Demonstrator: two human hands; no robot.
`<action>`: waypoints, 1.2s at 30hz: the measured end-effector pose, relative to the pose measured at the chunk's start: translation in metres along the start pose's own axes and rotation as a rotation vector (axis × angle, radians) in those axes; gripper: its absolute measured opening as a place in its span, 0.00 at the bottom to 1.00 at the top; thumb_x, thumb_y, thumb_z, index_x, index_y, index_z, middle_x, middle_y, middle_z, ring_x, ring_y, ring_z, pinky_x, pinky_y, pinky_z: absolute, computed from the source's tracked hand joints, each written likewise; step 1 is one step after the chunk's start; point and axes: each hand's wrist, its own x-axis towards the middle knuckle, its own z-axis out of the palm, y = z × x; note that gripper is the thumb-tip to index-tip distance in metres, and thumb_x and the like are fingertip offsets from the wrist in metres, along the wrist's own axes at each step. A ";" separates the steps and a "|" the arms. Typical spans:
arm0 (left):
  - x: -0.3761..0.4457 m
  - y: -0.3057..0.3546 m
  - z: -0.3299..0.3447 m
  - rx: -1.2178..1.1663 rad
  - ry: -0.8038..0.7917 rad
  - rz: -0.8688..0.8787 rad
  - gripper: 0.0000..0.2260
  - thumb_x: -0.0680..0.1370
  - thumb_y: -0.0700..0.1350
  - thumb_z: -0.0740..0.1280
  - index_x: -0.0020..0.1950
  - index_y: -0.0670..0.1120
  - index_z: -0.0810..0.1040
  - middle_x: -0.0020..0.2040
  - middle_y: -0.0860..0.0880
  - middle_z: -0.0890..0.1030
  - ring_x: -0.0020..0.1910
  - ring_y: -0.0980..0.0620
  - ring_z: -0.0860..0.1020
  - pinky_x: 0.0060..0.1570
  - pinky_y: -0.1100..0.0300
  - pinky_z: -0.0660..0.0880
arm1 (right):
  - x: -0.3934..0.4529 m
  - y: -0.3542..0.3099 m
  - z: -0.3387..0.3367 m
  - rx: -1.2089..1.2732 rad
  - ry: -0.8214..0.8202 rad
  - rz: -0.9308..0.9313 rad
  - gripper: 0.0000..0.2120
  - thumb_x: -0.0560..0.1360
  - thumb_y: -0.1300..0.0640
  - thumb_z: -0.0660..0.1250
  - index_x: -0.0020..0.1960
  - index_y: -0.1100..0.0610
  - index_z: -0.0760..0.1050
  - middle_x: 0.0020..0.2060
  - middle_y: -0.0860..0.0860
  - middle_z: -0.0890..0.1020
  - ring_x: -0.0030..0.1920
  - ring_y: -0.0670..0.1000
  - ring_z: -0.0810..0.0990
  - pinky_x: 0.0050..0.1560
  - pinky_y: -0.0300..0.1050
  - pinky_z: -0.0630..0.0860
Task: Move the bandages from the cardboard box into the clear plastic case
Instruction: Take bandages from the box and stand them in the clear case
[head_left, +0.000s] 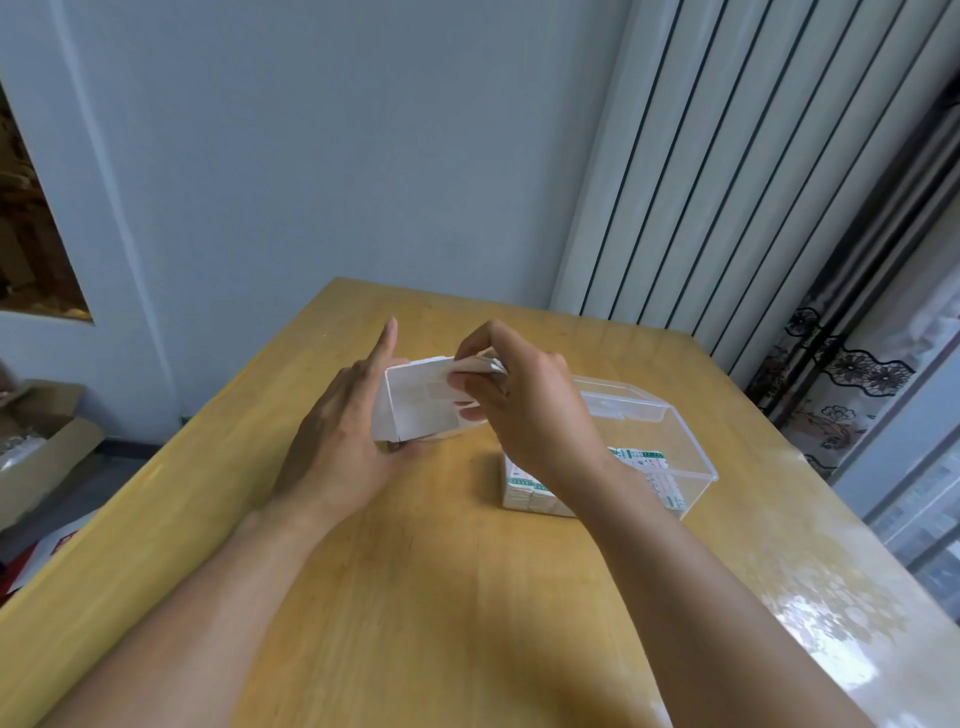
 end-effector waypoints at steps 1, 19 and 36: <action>-0.001 0.001 0.000 -0.026 -0.028 -0.038 0.56 0.67 0.48 0.82 0.82 0.60 0.47 0.65 0.60 0.73 0.64 0.56 0.71 0.60 0.56 0.72 | 0.001 -0.001 0.001 0.077 0.008 0.054 0.04 0.79 0.62 0.69 0.50 0.56 0.75 0.44 0.55 0.83 0.38 0.50 0.86 0.39 0.50 0.85; 0.009 0.014 -0.001 -0.579 -0.125 -0.381 0.18 0.79 0.57 0.64 0.62 0.47 0.80 0.65 0.55 0.74 0.58 0.70 0.75 0.53 0.76 0.71 | 0.012 0.009 0.022 0.080 -0.088 0.261 0.18 0.75 0.45 0.73 0.45 0.62 0.82 0.35 0.51 0.86 0.34 0.47 0.85 0.42 0.48 0.83; 0.007 0.022 0.012 -0.688 0.234 -0.576 0.13 0.87 0.50 0.57 0.50 0.42 0.72 0.44 0.56 0.83 0.43 0.55 0.81 0.45 0.58 0.75 | 0.029 -0.007 0.011 -0.555 -0.453 -0.026 0.12 0.83 0.60 0.63 0.60 0.55 0.83 0.56 0.50 0.85 0.54 0.52 0.80 0.46 0.41 0.72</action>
